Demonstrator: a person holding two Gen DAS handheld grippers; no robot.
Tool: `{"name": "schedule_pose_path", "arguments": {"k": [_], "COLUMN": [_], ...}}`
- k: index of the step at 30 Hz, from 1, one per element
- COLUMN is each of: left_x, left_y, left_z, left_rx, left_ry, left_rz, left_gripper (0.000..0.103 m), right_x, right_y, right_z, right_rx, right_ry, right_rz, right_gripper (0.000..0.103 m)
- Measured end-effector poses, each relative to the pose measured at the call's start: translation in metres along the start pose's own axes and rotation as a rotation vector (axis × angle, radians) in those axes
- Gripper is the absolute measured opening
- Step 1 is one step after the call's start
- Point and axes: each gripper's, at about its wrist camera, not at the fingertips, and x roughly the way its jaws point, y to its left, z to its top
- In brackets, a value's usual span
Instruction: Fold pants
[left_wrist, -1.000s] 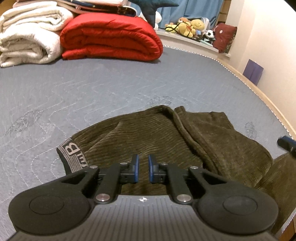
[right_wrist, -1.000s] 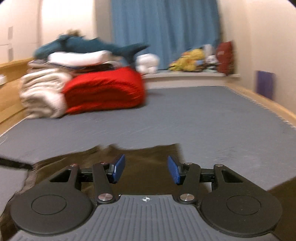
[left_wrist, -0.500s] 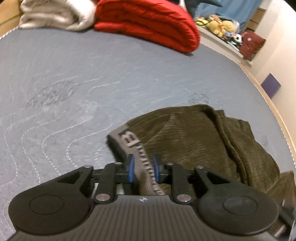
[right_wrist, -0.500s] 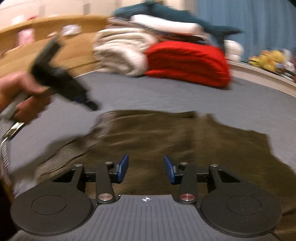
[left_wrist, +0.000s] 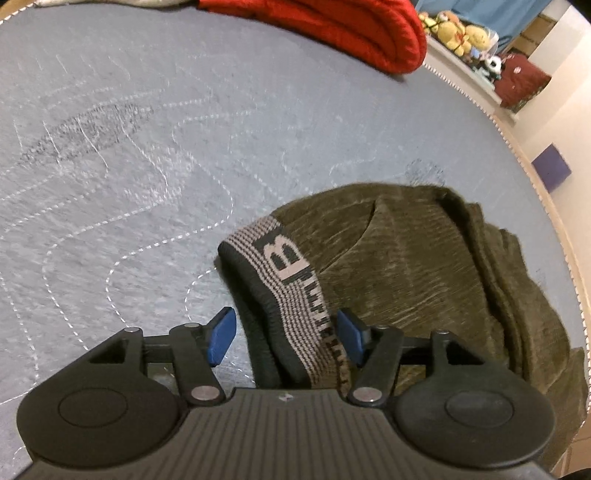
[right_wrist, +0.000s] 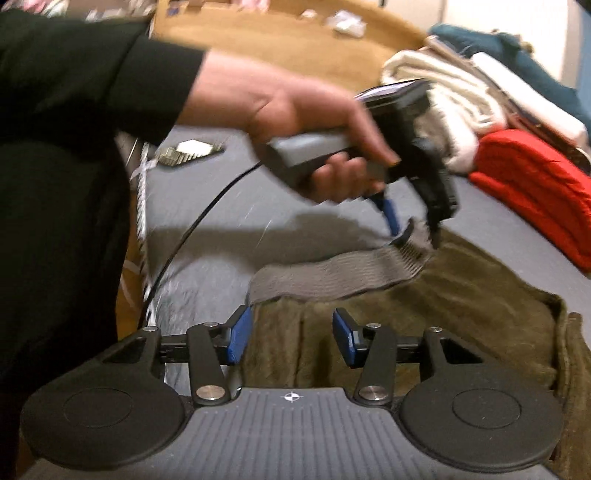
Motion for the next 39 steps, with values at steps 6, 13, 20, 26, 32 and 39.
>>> {"name": "schedule_pose_path", "arguments": {"k": [6, 13, 20, 26, 32, 39], "left_x": [0.007, -0.014, -0.048, -0.042, -0.071, -0.078], "left_y": [-0.012, -0.011, 0.013, 0.030, 0.020, -0.023], "left_z": [-0.002, 0.004, 0.007, 0.001, 0.003, -0.003], "left_rx": [0.069, 0.080, 0.029, 0.005, 0.015, 0.140], "left_ry": [-0.023, -0.089, -0.150, -0.103, -0.232, -0.258], "left_rz": [0.024, 0.007, 0.011, 0.068, 0.202, 0.103], "left_gripper": [0.055, 0.023, 0.021, 0.032, 0.053, 0.052], "right_x": [0.017, 0.018, 0.026, 0.030, 0.019, -0.022], "right_y": [0.018, 0.007, 0.026, 0.034, 0.022, -0.022], "right_z": [-0.005, 0.015, 0.029, 0.039, 0.037, 0.030], "right_rx": [-0.115, -0.066, -0.105, -0.109, -0.031, 0.147], "right_ry": [0.086, 0.073, 0.034, 0.008, 0.041, -0.012], "right_rz": [0.008, 0.051, 0.084, 0.092, 0.060, -0.016], "right_gripper": [0.033, 0.007, 0.007, 0.007, 0.052, 0.055]}}
